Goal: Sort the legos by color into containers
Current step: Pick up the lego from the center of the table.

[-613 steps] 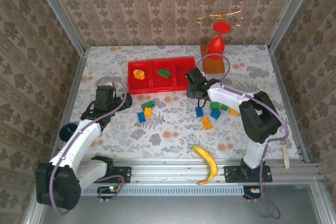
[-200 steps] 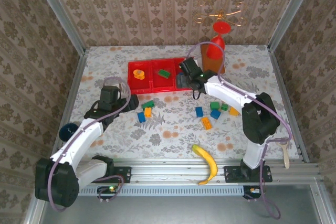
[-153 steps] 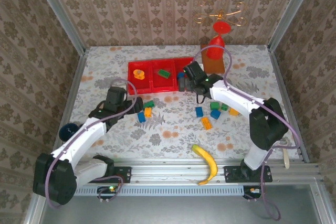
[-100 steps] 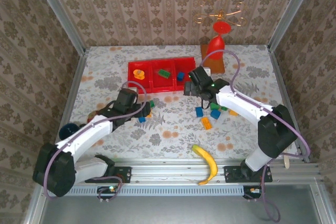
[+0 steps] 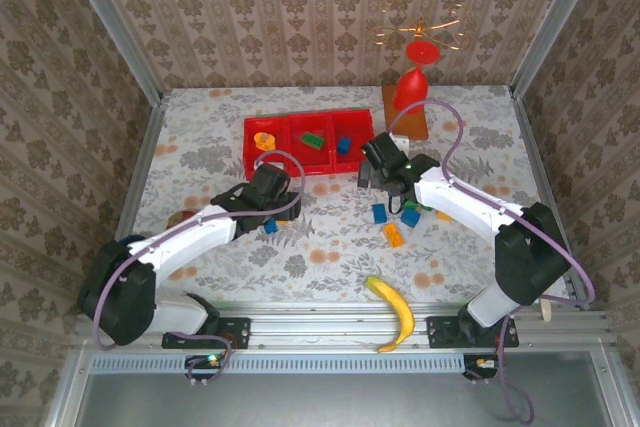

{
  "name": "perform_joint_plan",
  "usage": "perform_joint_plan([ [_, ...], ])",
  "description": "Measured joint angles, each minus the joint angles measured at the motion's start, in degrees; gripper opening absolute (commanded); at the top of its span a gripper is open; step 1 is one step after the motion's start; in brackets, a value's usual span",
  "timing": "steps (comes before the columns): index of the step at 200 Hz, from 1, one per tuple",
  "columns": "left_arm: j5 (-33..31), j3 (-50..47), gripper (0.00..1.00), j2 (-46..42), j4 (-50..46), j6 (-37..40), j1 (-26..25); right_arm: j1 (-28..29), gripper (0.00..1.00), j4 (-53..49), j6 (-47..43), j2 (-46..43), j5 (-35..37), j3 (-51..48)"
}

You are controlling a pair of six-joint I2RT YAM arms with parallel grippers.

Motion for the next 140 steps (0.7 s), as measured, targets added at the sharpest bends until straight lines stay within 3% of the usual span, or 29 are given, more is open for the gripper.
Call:
perform_joint_plan([
  [51,-1.62,2.12,0.63,5.03,-0.92,-0.98,-2.14,-0.11,1.00,-0.52,0.70,-0.02,0.66,-0.17],
  [140,-4.07,4.22,0.56,11.67,-2.86,-1.81,-2.21,-0.20,1.00,-0.50,0.94,-1.51,0.74,-2.32],
])
